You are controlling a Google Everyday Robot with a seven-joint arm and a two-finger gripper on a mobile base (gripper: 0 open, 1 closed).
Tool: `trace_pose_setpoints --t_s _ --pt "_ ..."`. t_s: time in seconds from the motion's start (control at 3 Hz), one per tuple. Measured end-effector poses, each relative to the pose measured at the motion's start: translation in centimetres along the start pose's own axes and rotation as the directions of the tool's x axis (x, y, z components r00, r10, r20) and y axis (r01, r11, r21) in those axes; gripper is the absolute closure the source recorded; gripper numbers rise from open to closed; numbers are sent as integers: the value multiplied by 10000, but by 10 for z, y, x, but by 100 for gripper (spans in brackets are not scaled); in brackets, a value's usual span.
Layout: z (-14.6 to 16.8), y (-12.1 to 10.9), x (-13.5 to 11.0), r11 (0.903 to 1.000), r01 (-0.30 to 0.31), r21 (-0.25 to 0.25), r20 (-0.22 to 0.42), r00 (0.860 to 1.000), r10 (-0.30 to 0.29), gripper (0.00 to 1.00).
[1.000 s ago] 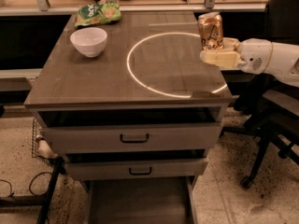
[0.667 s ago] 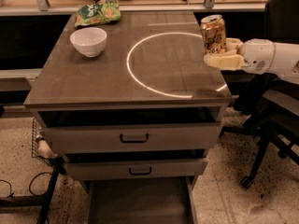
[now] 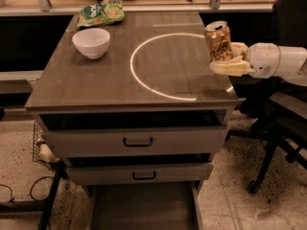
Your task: Place orange can upright
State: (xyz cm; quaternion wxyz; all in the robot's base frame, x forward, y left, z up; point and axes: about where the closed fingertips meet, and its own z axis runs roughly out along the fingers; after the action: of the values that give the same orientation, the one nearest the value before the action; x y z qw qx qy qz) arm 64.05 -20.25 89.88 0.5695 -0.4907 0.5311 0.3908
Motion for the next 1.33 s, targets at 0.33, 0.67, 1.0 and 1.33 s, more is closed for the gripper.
trace_pose_setpoints --t_s 0.33,0.67,1.0,1.33 --pt "9 -1 8 9997 27 -225 318 9995 -20 100" --pt "17 -1 13 9994 23 -356 536 9986 -3 100" --pt "20 -1 17 9991 -12 -431 606 9982 39 100" --pt "33 3 36 9972 -290 -683 867 9956 349 100"
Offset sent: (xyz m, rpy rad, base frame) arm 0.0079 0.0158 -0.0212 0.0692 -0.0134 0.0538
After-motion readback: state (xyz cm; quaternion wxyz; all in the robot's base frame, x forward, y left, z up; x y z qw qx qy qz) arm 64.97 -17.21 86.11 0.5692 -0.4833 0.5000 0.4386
